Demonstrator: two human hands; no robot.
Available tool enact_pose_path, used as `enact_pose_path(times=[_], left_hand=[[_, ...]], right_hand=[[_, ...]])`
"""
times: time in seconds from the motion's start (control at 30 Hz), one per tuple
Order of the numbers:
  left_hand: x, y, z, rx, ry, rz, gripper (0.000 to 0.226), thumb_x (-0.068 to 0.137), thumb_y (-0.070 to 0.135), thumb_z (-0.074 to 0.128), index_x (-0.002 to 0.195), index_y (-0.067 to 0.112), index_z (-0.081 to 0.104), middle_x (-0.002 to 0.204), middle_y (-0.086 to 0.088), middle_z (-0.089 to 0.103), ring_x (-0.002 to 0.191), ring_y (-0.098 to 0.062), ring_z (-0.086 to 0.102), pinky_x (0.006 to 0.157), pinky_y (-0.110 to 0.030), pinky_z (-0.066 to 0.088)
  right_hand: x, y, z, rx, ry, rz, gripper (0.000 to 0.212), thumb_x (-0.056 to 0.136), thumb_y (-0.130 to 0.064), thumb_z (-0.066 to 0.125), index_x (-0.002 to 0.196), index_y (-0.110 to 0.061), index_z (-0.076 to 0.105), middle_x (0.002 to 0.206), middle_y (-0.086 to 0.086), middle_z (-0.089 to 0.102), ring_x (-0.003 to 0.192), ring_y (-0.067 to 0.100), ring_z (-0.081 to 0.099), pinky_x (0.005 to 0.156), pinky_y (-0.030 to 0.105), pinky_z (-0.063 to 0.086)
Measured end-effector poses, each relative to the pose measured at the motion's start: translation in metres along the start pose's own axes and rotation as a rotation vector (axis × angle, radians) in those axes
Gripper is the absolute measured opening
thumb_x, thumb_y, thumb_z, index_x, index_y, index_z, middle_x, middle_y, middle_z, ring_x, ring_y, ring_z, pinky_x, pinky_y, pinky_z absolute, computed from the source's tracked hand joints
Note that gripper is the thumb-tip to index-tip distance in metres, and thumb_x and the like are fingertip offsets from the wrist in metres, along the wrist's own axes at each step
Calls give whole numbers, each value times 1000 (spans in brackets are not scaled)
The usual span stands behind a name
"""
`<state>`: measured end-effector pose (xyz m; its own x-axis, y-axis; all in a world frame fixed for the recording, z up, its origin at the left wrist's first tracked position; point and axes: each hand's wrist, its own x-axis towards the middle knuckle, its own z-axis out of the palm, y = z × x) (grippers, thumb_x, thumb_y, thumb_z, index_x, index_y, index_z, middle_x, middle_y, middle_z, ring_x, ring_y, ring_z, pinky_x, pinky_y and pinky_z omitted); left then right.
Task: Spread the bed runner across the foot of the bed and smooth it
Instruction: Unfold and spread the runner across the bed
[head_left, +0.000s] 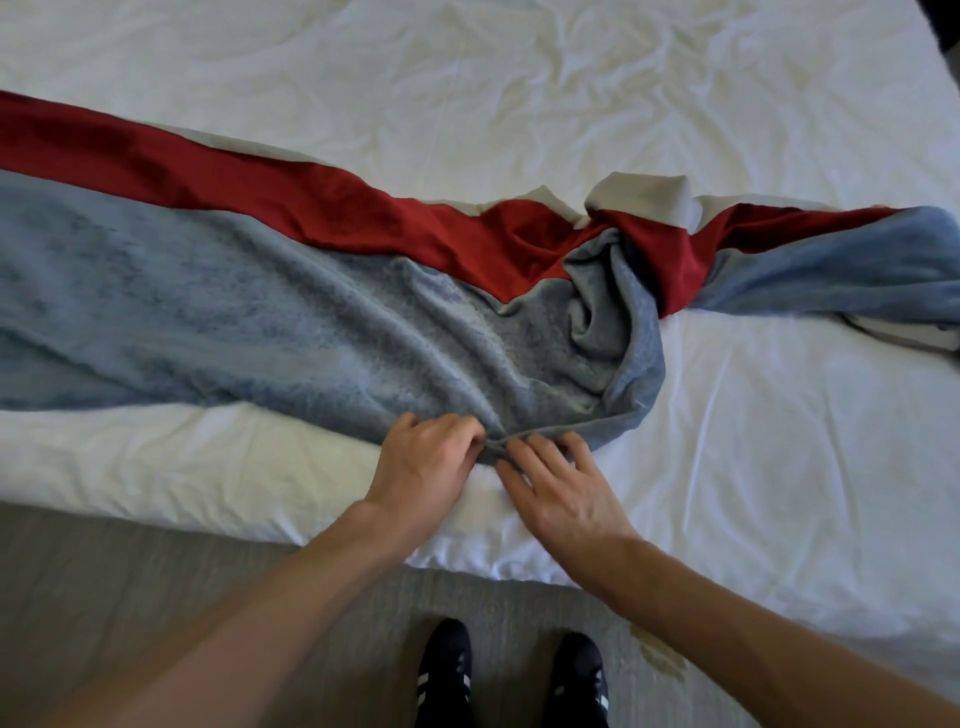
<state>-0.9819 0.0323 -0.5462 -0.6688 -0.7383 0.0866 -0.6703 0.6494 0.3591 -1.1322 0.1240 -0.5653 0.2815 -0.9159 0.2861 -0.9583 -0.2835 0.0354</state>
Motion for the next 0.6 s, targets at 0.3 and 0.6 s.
enact_pose_path(times=[0.3,0.6], left_hand=[[-17,-15,3,356,63,158,18,76,12,67,93,13,70,99,-6,63,87,-25,60,80,-44,44],[-15,-11,6,406,119,206,16,74,8,68,89,13,69,86,-3,63,81,-22,60,81,-43,43]], right_hand=[[31,13,-1,-45,-75,-26,15,74,2,64,67,-11,62,66,5,56,61,24,53,60,35,43],[24,6,-13,179,-66,157,25,50,12,61,63,-9,59,58,5,54,55,26,51,58,35,42]])
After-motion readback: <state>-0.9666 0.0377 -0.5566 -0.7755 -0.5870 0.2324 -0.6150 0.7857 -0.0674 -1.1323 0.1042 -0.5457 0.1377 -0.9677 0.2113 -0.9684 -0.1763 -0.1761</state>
